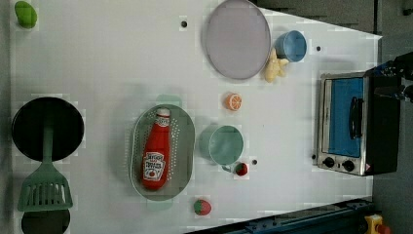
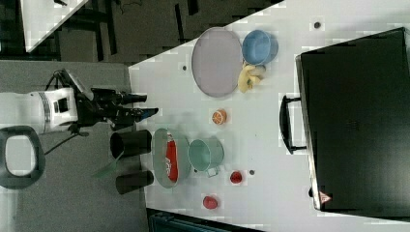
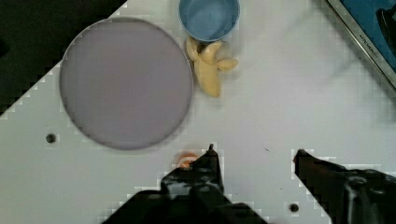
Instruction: Pick ketchup from strainer and place it on the table
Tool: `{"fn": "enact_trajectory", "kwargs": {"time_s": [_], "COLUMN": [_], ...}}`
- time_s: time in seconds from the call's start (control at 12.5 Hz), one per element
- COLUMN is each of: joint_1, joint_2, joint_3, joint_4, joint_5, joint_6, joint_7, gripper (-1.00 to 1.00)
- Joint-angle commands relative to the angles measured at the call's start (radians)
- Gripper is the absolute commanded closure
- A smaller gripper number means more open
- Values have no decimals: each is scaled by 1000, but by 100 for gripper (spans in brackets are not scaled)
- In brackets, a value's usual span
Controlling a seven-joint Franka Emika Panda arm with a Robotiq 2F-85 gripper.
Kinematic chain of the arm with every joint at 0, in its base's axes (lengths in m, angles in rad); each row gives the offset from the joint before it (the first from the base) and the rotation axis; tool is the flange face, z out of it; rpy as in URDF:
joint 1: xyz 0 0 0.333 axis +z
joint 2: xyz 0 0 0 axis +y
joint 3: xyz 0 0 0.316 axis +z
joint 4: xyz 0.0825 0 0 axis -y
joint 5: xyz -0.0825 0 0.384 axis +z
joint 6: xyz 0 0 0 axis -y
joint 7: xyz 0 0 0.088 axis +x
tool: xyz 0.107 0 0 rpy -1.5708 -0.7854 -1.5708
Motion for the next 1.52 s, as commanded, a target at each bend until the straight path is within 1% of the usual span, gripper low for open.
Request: {"fn": "enact_trajectory", "kwargs": {"time_s": [0.08, 0.16, 0.24, 0.48, 0.64, 0.88, 1.04, 1.28, 1.52], "joint_1": [-130, -129, -125, -100, -87, -80, -78, -76, -74], "joint_2": [-291, -290, -287, -261, -235, -189, -154, -91, 1], "joint_3": [48, 51, 60, 141, 231, 400, 505, 627, 735], "joint_4": [-291, -291, -291, -291, -291, -291, -291, -293, -304], "joint_5": [47, 47, 48, 49, 49, 49, 48, 46, 45], "joint_6": [-24, -22, -14, 36, 65, 117, 189, 301, 366], "joint_7": [-34, -34, -34, -34, -34, -34, -34, -33, -33], "gripper": [-59, -82, -99, -100, -100, -100, -100, -100, -100]}}
